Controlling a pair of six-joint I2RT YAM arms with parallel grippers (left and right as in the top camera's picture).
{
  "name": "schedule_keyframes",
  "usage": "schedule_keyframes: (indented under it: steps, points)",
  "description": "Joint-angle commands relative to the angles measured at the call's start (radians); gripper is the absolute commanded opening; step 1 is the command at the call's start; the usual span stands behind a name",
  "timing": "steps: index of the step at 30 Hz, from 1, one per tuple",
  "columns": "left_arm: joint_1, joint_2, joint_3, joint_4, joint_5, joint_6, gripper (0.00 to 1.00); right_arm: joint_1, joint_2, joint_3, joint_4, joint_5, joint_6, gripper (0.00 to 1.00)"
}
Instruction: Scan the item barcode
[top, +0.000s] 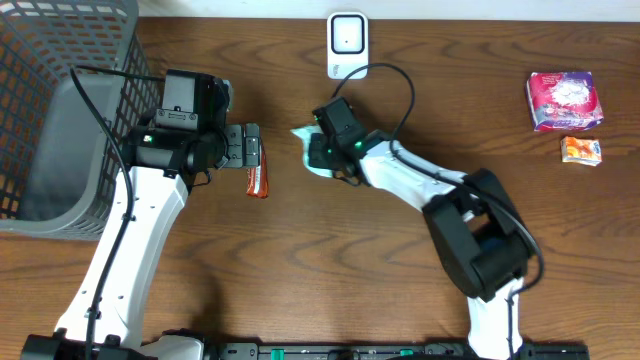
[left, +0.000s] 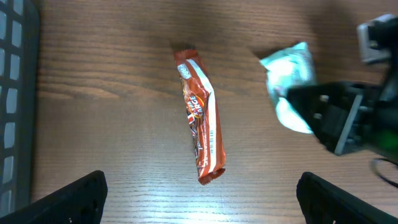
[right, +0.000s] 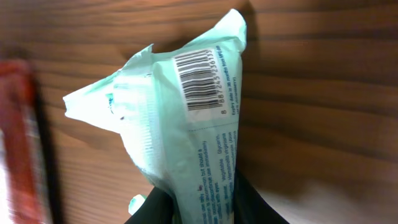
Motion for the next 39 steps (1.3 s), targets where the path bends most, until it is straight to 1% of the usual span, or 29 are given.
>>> schedule_keyframes:
  steps: [1,4,6,9,12,13,14,15,16,19,20,21,22,23,25,26,27,28,35,37,39]
  points:
    - [0.000,0.004,0.002,0.000,-0.009,-0.005,0.98,-0.023,-0.142,-0.002,-0.095,0.230,-0.159,0.19]
    - [0.000,0.004,0.002,0.000,-0.009,-0.005,0.98,-0.021,-0.238,-0.002,-0.216,0.442,-0.202,0.18]
    - [0.000,0.004,0.002,0.000,-0.009,-0.005,0.98,-0.021,-0.291,-0.003,-0.285,0.531,-0.224,0.18]
    - [0.000,0.004,0.002,0.000,-0.009,-0.005,0.98,-0.023,-0.327,-0.003,-0.369,0.581,-0.238,0.18]
    - [0.000,0.004,0.002,0.000,-0.009,-0.005,0.98,-0.032,-0.321,-0.010,-0.446,0.584,-0.235,0.18]
    - [0.000,0.004,0.002,0.000,-0.009,-0.005,0.98,-0.035,-0.316,-0.021,-0.457,0.578,-0.230,0.20]
    - [0.000,0.004,0.002,0.000,-0.009,-0.005,0.98,-0.036,-0.309,-0.036,-0.456,0.570,-0.229,0.27]
    - [0.000,0.004,0.002,0.000,-0.009,-0.005,0.98,-0.036,-0.302,-0.054,-0.452,0.562,-0.229,0.39]
    - [0.000,0.004,0.002,0.000,-0.009,-0.005,0.98,-0.036,-0.292,-0.072,-0.443,0.552,-0.229,0.55]
    - [0.000,0.004,0.002,0.000,-0.009,-0.005,0.98,-0.034,-0.263,-0.126,-0.417,0.541,-0.229,0.81]
    - [0.000,0.004,0.002,0.000,-0.009,-0.005,0.98,-0.034,-0.256,-0.135,-0.415,0.542,-0.224,0.87]
    - [0.000,0.004,0.002,0.000,-0.009,-0.005,0.98,-0.034,-0.255,-0.139,-0.416,0.542,-0.222,0.89]
    - [0.000,0.004,0.002,0.000,-0.009,-0.005,0.98,-0.034,-0.255,-0.139,-0.417,0.542,-0.222,0.89]
    - [0.000,0.004,0.002,0.000,-0.009,-0.005,0.98,-0.034,-0.259,-0.137,-0.417,0.543,-0.222,0.87]
    - [0.000,0.004,0.002,0.000,-0.009,-0.005,0.98,-0.034,-0.272,-0.122,-0.417,0.562,-0.230,0.74]
    - [0.000,0.004,0.002,0.000,-0.009,-0.005,0.98,-0.034,-0.279,-0.113,-0.417,0.575,-0.241,0.63]
    - [0.000,0.004,0.002,0.000,-0.009,-0.005,0.98,-0.035,-0.284,-0.104,-0.414,0.592,-0.243,0.54]
    - [0.000,0.004,0.002,0.000,-0.009,-0.005,0.98,-0.040,-0.294,-0.090,-0.412,0.612,-0.244,0.50]
    - [0.000,0.004,0.002,0.000,-0.009,-0.005,0.98,-0.134,-0.311,-0.042,-0.397,0.592,-0.244,0.52]
    - [0.000,0.004,0.002,0.000,-0.009,-0.005,0.98,-0.175,-0.309,-0.043,-0.404,0.546,-0.245,0.50]
    - [0.000,0.004,0.002,0.000,-0.009,-0.005,0.98,-0.214,-0.308,-0.043,-0.422,0.519,-0.245,0.45]
